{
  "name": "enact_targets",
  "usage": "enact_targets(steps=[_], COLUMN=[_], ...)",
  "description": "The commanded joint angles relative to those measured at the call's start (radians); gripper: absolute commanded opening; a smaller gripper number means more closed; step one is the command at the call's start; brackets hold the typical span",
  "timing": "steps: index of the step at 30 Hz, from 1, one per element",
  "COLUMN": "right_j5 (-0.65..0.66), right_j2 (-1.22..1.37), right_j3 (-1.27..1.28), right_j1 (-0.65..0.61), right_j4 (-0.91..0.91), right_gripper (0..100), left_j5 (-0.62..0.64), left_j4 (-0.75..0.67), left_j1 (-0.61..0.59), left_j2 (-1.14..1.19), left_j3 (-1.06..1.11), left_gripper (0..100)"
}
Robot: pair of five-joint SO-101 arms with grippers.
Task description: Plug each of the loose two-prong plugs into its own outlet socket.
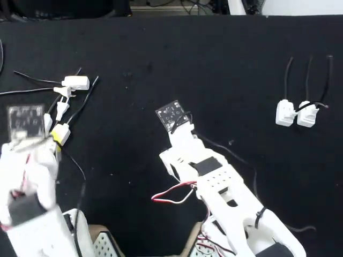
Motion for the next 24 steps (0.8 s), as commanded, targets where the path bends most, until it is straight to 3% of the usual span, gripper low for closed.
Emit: enact_targets(steps=[1,6,10,15,24], right_j5=[-0.006,-0.005,0.040,0.049,0.049], right_j2=[-0.025,-0.025,-0.025,-0.025,-0.025], right_j3=[-0.001,0.024,0.030,0.039,0.039], right_j1=[-0.006,-0.006,-0.006,-0.009,-0.009], right_j4=[-0.021,-0.060,-0.074,-0.080,-0.081], right_gripper=[15.9,15.9,15.9,15.9,15.9], left_j5=[-0.138,-0.290,-0.328,-0.433,-0.532], left_j4=[0.002,0.000,0.009,0.152,0.427], left_j1=[-0.012,-0.004,0.008,0.056,0.024], left_j2=[0.373,0.703,0.951,1.232,1.657], left_j3=[-0.176,-0.348,-0.506,-0.733,-1.207], left_gripper=[21,21,21,21,21])
